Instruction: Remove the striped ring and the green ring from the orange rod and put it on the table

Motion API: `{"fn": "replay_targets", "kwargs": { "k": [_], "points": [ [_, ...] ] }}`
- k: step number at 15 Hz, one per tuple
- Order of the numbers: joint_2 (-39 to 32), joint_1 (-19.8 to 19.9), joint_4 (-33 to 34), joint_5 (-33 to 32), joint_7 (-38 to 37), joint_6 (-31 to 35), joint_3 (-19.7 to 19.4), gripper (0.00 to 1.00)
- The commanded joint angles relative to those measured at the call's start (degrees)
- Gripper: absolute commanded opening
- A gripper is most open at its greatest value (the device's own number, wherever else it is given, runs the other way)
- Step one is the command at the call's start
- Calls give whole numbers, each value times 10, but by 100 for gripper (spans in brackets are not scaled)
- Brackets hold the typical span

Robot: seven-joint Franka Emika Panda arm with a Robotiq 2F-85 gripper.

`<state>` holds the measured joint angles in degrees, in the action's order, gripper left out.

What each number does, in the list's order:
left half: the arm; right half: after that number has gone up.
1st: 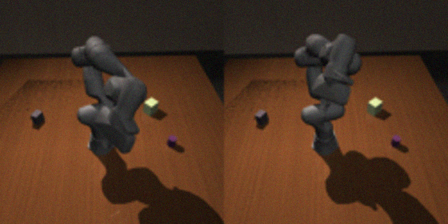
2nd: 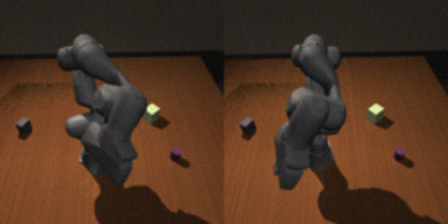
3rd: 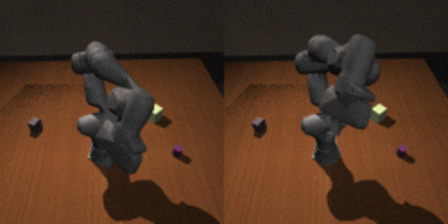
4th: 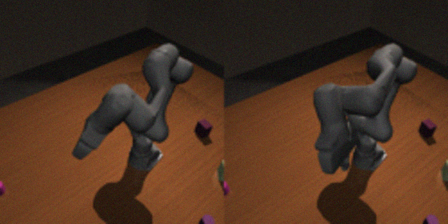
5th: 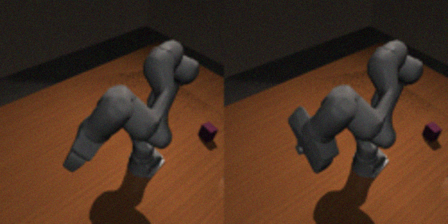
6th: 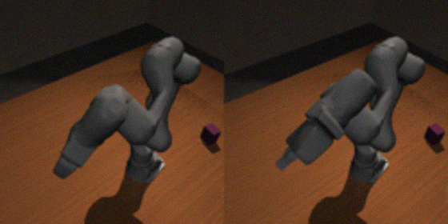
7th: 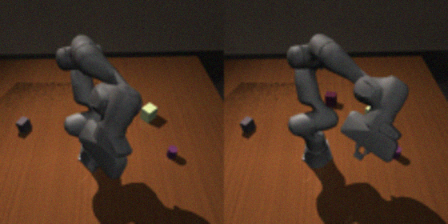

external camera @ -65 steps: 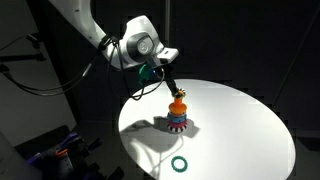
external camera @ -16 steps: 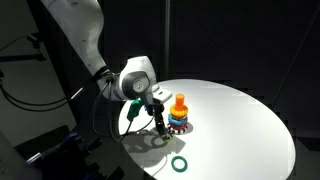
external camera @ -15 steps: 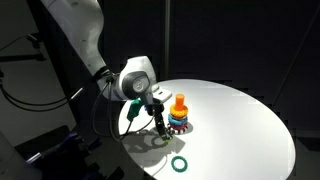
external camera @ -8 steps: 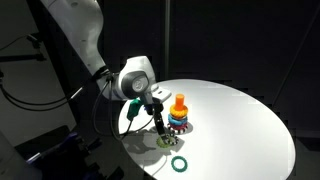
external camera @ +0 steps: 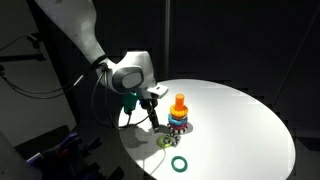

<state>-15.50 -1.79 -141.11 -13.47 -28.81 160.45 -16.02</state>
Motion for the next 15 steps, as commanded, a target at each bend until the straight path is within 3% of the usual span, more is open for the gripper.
{"fn": "replay_targets", "kwargs": {
  "k": [1, 4, 10, 15],
  "points": [
    [58, 30, -8, 67, 94, -69, 40, 100],
    [96, 40, -1, 91, 135, -131, 53, 100],
    [182, 49, 14, 85, 145, -250, 68, 100],
    [244, 55, 25, 126, 195, -311, 75, 100]
  ]
}}
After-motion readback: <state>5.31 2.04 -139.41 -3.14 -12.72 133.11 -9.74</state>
